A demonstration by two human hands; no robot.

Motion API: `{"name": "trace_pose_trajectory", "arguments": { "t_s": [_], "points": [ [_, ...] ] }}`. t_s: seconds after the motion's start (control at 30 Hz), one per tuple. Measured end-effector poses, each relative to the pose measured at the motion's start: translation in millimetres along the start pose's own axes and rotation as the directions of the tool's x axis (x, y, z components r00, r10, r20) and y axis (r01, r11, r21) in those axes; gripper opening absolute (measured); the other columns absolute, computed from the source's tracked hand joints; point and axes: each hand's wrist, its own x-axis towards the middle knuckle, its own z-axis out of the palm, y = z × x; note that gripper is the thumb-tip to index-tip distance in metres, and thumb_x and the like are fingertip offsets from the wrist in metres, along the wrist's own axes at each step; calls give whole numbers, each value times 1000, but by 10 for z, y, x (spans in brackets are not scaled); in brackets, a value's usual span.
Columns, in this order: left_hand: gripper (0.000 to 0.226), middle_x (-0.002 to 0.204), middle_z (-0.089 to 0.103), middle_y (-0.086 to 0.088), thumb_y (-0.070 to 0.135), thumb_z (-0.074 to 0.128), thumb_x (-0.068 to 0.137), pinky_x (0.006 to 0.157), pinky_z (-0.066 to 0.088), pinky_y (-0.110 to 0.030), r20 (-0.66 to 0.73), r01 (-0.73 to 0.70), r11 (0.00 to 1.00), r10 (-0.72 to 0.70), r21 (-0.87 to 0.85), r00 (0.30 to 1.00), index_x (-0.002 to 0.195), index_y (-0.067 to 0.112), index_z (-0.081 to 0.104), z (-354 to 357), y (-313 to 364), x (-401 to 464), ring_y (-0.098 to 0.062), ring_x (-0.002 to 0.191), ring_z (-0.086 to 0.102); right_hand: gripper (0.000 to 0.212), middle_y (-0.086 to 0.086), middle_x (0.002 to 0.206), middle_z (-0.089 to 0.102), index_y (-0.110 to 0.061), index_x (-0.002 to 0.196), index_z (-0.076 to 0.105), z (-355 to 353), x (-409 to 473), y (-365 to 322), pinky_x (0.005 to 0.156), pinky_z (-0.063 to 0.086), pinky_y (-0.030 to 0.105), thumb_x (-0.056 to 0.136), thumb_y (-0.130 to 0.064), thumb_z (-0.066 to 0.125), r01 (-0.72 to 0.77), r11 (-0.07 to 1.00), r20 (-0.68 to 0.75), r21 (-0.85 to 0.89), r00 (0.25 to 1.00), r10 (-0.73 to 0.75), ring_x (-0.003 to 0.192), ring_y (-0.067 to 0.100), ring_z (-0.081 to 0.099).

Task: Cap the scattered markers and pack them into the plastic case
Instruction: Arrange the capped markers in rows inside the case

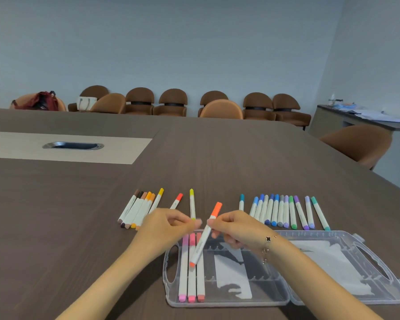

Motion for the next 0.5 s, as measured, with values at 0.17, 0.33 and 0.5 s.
{"name": "trace_pose_trajectory", "arguments": {
  "t_s": [0.17,0.33,0.5],
  "points": [
    [27,69,71,12,33,56,91,61,37,-13,-316,90,996,-84,4,945,71,25,73,-328,-261,234,3,65,56,34,-9,50,49,-14,73,63,53,-21,23,44,27,16,97,-32,47,-97,950,110,-295,985,135,42,5,32],
    [31,76,69,9,30,53,94,78,49,-27,-354,175,985,-162,5,921,72,19,72,-351,-557,379,-7,71,60,32,1,80,68,-10,94,74,153,49,69,51,37,12,91,-38,57,-63,887,-35,-457,998,53,56,6,49],
    [26,71,69,10,27,54,93,61,41,-16,-361,119,992,-97,41,928,77,20,72,-273,-604,408,-7,71,60,30,-3,78,69,-10,89,75,171,3,139,46,34,12,87,-37,63,-74,887,-15,-455,997,76,45,6,41]
  ]
}}
